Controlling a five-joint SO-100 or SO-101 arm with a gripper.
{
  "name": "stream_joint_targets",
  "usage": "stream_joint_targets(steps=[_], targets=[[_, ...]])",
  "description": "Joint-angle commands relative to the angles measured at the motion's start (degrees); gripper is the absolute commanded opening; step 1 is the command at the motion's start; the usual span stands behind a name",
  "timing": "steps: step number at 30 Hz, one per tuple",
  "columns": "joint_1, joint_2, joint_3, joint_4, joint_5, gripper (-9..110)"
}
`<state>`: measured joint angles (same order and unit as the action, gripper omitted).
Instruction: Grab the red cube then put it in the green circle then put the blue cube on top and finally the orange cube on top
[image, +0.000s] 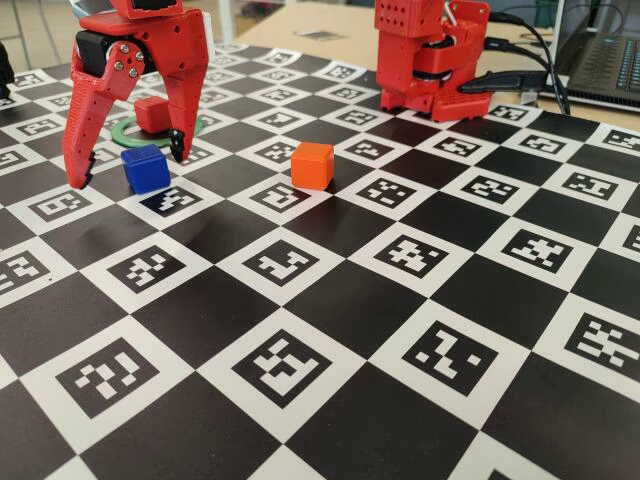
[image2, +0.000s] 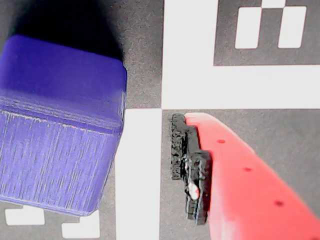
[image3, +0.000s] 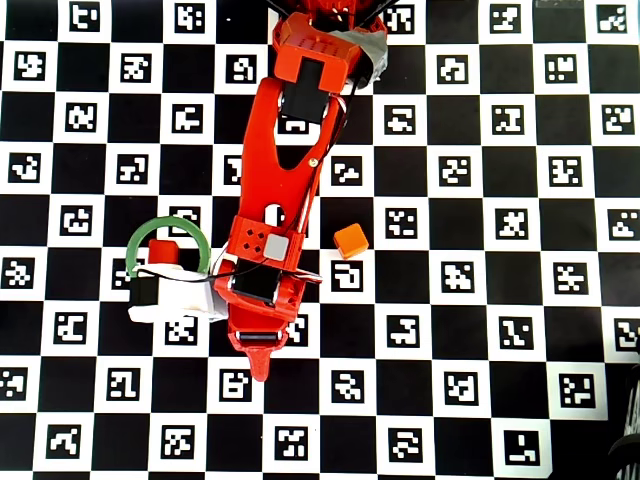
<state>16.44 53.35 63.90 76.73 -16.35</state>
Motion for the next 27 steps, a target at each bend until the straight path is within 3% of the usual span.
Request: stream_joint_targets(steps=[1,27], targets=[[0.0,1.5,-4.8,-1.1,0.9,50],[-1.9,0.9,-5.0,-1.8,9.6,50]])
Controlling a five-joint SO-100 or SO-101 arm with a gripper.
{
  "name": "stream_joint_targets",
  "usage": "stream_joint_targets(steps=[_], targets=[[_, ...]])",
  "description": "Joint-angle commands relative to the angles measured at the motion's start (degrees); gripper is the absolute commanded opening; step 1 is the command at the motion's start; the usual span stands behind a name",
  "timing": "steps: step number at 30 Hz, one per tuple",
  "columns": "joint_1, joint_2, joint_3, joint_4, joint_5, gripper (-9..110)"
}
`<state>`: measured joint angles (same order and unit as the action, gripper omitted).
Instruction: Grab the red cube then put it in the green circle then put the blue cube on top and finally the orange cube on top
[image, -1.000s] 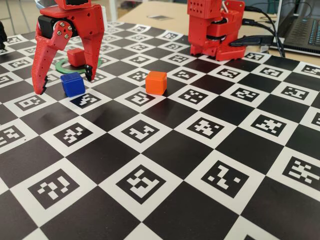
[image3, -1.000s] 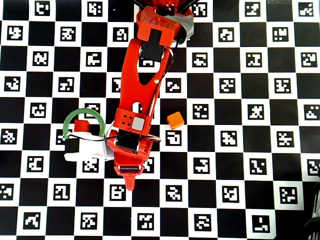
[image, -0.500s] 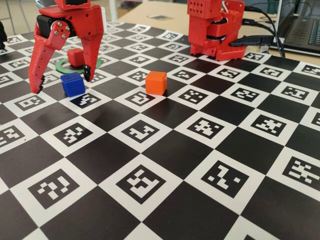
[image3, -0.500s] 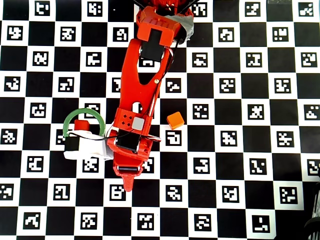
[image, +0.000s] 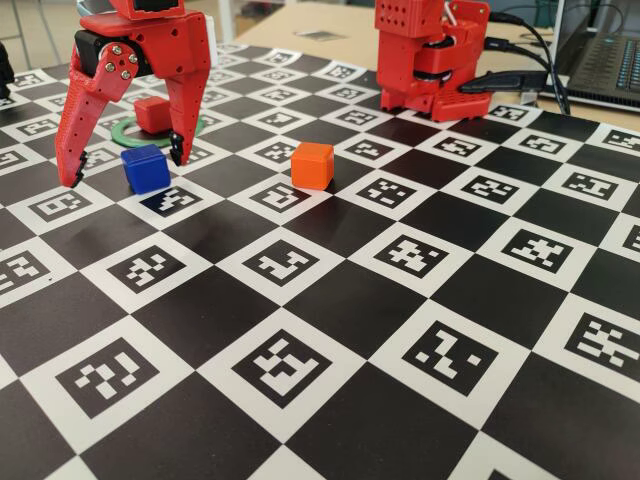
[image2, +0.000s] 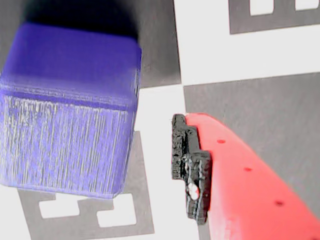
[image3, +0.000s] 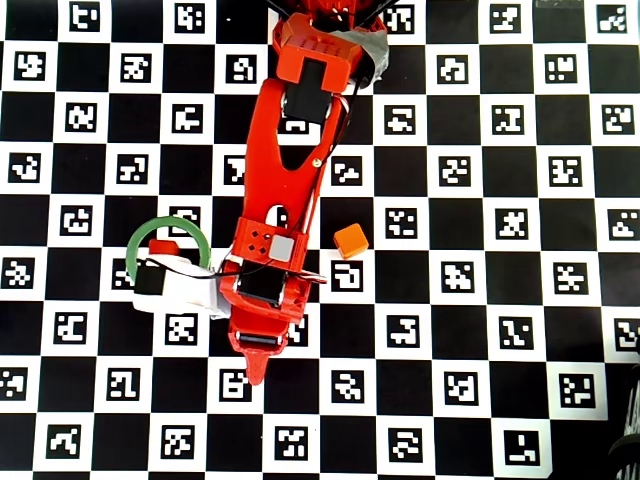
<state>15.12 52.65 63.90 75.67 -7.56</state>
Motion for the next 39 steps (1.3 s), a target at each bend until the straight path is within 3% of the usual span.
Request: stream_joint_targets(steps=[1,27,31,39], targets=[[-0.4,1.6,-5.0,-0.8,1.1,50],[1.3,1.7,-5.8,-2.8,2.5,46],[1.7,1.8,-5.8,-3.1,2.5,38],[2.0,2.5,-5.5,-3.2,2.5,9]])
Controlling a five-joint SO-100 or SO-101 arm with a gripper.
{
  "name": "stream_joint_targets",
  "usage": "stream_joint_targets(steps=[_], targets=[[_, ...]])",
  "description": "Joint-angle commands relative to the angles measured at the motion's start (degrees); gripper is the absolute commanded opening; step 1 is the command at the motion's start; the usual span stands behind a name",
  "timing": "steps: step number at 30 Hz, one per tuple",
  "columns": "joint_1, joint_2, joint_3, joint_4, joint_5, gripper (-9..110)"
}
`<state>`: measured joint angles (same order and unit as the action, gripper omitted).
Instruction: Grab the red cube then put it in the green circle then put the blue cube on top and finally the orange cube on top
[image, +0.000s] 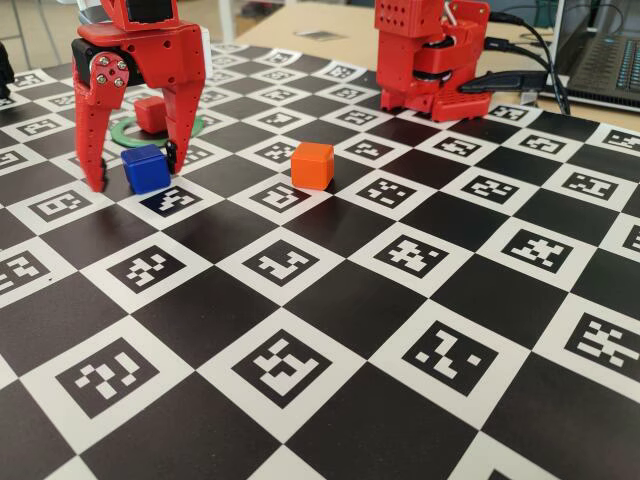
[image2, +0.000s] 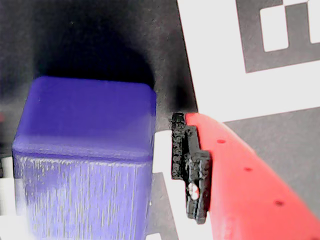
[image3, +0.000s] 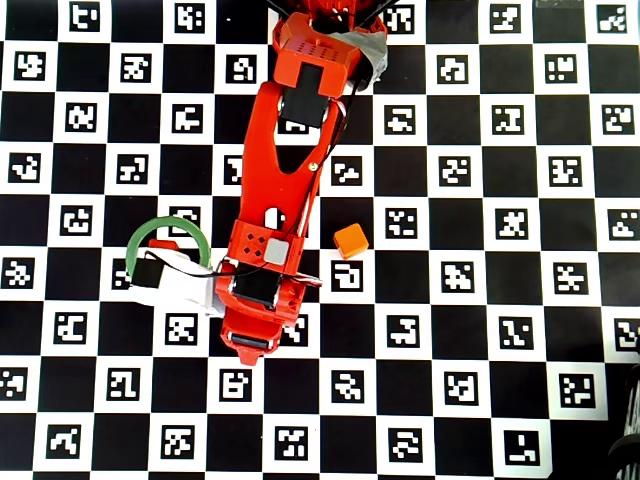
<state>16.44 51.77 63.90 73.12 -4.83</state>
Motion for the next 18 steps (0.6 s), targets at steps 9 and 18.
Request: stream_joint_targets(steps=[9,18], targets=[[0.7,4.0,-5.1,-0.4,-1.0,6],[0.7,4.9,-5.8,1.5,-1.2,6]])
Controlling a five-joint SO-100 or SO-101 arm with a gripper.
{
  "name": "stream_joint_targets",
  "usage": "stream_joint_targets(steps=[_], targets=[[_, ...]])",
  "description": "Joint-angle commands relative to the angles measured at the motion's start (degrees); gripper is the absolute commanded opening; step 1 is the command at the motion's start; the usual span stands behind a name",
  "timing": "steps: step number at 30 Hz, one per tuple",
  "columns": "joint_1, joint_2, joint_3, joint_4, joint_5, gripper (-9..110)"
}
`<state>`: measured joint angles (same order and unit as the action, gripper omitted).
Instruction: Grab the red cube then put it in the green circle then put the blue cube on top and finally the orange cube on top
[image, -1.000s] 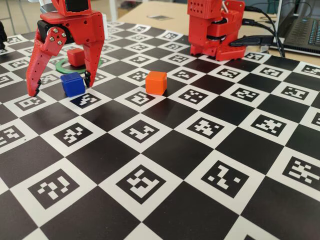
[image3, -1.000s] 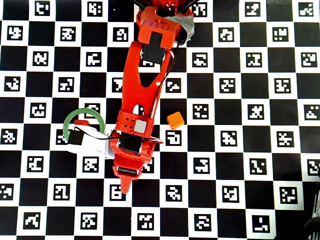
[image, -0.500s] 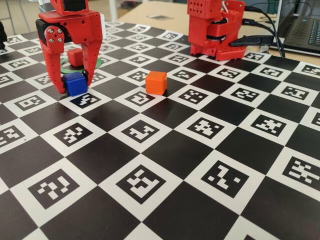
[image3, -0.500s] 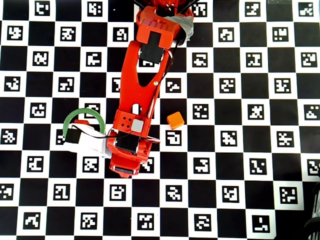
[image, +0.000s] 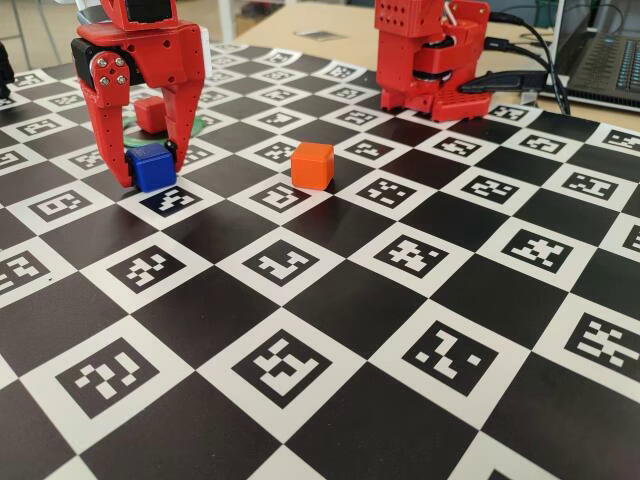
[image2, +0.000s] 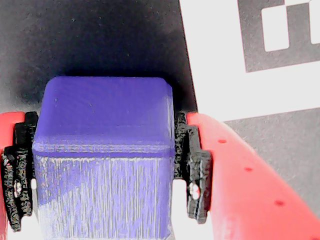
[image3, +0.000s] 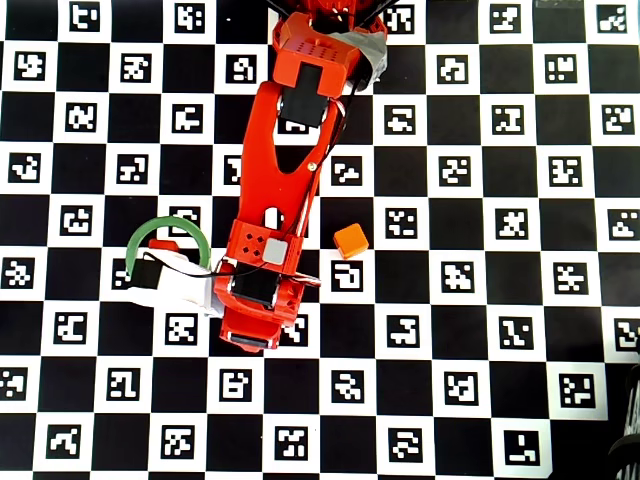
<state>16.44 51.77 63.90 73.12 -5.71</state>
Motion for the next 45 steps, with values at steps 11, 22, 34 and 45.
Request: stream_joint_targets(steps=[11,22,34,45], targets=[[0.8,11.9,-11.7,10.9,-1.1,5],[4.8,19.2,-14.6,19.7,-8.4,5],[12.0,28.9,-14.6,29.4,-23.7,5],[18.9,33.2,-12.3,31.3,-35.8,5]])
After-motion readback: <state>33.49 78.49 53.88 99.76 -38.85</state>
